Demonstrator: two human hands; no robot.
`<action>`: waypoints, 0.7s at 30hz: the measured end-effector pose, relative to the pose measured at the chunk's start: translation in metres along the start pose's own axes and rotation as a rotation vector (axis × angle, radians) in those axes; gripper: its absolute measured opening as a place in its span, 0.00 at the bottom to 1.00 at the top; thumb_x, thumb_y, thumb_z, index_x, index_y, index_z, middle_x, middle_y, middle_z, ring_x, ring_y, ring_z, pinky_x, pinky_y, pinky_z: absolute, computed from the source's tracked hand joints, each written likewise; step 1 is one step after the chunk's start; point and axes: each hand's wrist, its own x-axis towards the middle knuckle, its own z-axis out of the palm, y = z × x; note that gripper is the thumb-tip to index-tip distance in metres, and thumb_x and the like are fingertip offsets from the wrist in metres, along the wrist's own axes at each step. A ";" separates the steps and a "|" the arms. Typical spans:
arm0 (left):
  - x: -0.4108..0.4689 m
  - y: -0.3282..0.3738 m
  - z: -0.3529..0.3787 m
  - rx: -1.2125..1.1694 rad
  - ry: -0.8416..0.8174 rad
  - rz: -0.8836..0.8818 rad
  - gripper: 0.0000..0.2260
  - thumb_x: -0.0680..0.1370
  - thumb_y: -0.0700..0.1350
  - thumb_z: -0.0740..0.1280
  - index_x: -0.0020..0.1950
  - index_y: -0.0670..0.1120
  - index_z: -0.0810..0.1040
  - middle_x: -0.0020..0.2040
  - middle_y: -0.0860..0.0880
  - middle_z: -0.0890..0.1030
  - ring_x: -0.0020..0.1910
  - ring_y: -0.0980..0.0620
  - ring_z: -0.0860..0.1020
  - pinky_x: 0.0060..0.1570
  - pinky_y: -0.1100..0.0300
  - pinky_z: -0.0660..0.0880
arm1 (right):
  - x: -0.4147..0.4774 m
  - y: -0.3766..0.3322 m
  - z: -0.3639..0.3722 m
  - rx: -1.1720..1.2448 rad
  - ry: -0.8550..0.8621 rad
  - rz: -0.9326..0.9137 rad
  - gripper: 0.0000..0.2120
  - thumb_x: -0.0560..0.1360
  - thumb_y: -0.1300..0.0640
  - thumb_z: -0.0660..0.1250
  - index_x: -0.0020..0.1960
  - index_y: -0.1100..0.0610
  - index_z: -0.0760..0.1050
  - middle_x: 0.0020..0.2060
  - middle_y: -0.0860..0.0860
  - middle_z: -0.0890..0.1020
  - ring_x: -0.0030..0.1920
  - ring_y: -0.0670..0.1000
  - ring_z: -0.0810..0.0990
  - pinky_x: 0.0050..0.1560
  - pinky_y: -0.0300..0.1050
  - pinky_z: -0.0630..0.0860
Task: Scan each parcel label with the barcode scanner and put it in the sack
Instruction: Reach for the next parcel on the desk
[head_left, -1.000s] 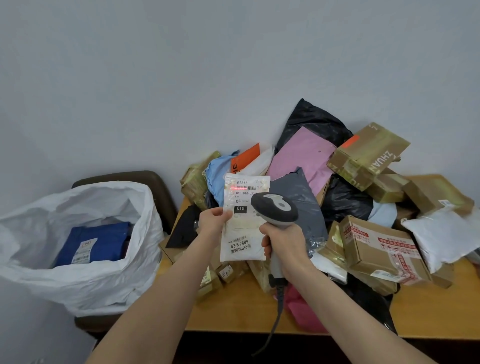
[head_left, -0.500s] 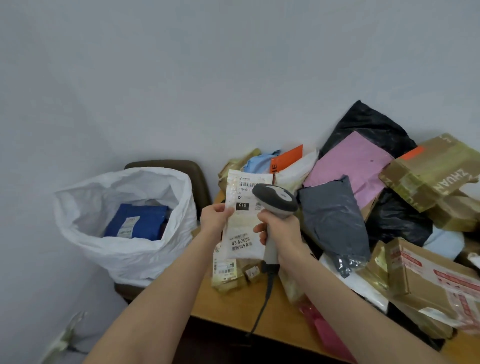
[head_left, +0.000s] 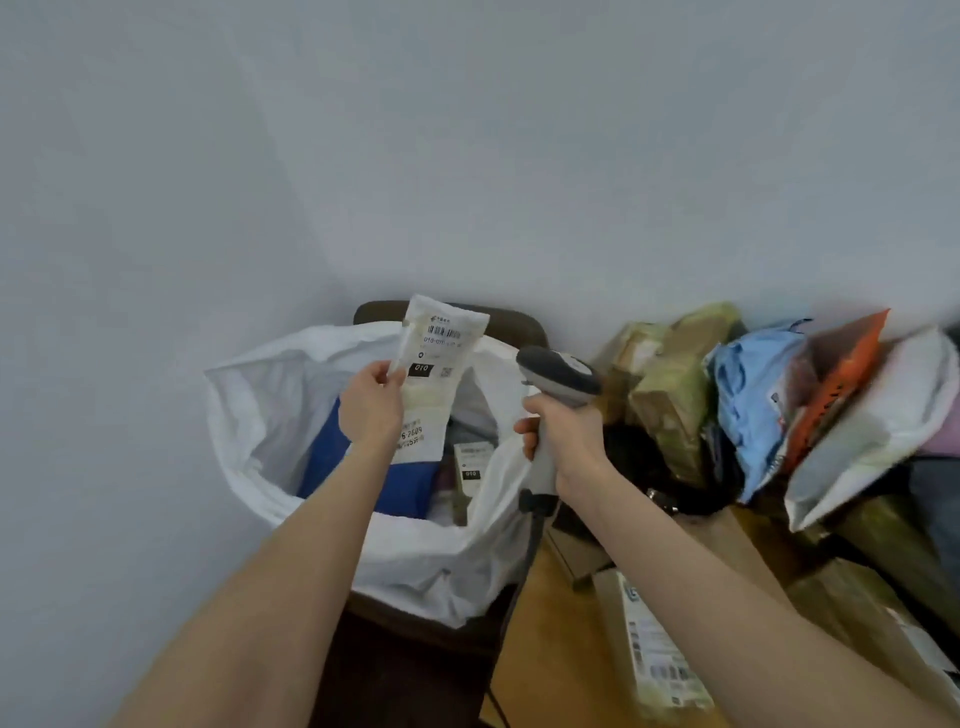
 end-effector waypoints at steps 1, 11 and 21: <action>0.021 -0.017 0.000 0.044 -0.010 -0.022 0.09 0.79 0.53 0.63 0.53 0.53 0.80 0.46 0.53 0.83 0.43 0.49 0.81 0.46 0.47 0.80 | 0.012 0.004 0.016 0.004 0.001 0.029 0.02 0.75 0.61 0.68 0.46 0.59 0.76 0.33 0.55 0.81 0.28 0.47 0.75 0.33 0.41 0.75; 0.070 -0.121 0.075 0.257 -0.409 -0.221 0.09 0.80 0.47 0.63 0.57 0.46 0.79 0.49 0.47 0.82 0.46 0.47 0.80 0.49 0.49 0.79 | 0.089 0.033 0.062 -0.045 0.148 0.125 0.03 0.75 0.63 0.68 0.42 0.60 0.76 0.29 0.55 0.80 0.26 0.48 0.74 0.34 0.43 0.74; 0.071 -0.058 0.104 0.233 -0.490 -0.030 0.16 0.79 0.45 0.64 0.67 0.44 0.72 0.63 0.44 0.75 0.59 0.45 0.74 0.50 0.53 0.71 | 0.082 0.027 0.039 0.004 0.238 0.122 0.02 0.75 0.63 0.68 0.44 0.62 0.76 0.28 0.57 0.79 0.24 0.50 0.73 0.30 0.43 0.73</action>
